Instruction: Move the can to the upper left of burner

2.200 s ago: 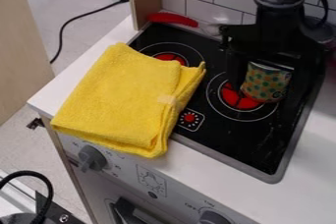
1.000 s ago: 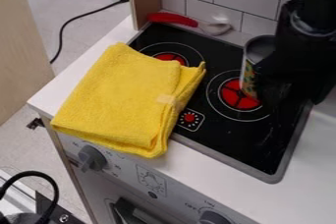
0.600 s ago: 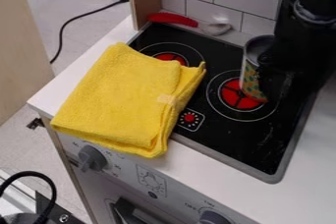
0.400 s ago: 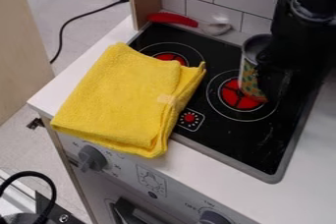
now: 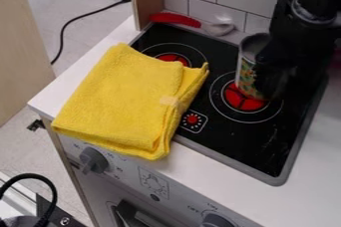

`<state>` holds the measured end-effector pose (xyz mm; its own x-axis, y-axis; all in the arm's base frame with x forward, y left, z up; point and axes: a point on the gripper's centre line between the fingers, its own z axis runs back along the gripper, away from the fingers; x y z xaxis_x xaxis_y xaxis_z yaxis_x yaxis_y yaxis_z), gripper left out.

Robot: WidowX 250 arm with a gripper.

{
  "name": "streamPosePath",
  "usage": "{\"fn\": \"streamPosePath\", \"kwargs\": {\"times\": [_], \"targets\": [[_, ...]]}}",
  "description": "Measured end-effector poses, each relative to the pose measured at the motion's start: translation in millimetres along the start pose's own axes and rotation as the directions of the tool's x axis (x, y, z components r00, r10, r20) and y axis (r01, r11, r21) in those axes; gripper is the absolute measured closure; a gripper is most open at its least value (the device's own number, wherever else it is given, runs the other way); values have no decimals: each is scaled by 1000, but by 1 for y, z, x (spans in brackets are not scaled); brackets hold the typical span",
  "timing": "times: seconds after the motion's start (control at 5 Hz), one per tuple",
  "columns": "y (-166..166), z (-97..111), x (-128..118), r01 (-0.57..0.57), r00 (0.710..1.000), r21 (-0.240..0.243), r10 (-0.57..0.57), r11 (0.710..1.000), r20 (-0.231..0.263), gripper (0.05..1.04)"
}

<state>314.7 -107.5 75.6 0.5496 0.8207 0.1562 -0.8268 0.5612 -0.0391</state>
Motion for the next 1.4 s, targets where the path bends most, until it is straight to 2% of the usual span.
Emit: {"fn": "streamPosePath", "kwargs": {"times": [0.2,0.6,0.8,1.0,1.2,1.4], "targets": [[4,-1,6,-7,1000,18,7,1000,-2,85],[9,-7,29,3,1000,-2,-3,1000,3,85],[16,-6,41,50,998,20,-49,999,-28,85],[24,-7,50,187,981,31,-185,982,-55,85],[31,-1,59,267,961,3,-266,964,-76,85],[34,-3,78,258,965,-26,-259,966,-32,85]]}}
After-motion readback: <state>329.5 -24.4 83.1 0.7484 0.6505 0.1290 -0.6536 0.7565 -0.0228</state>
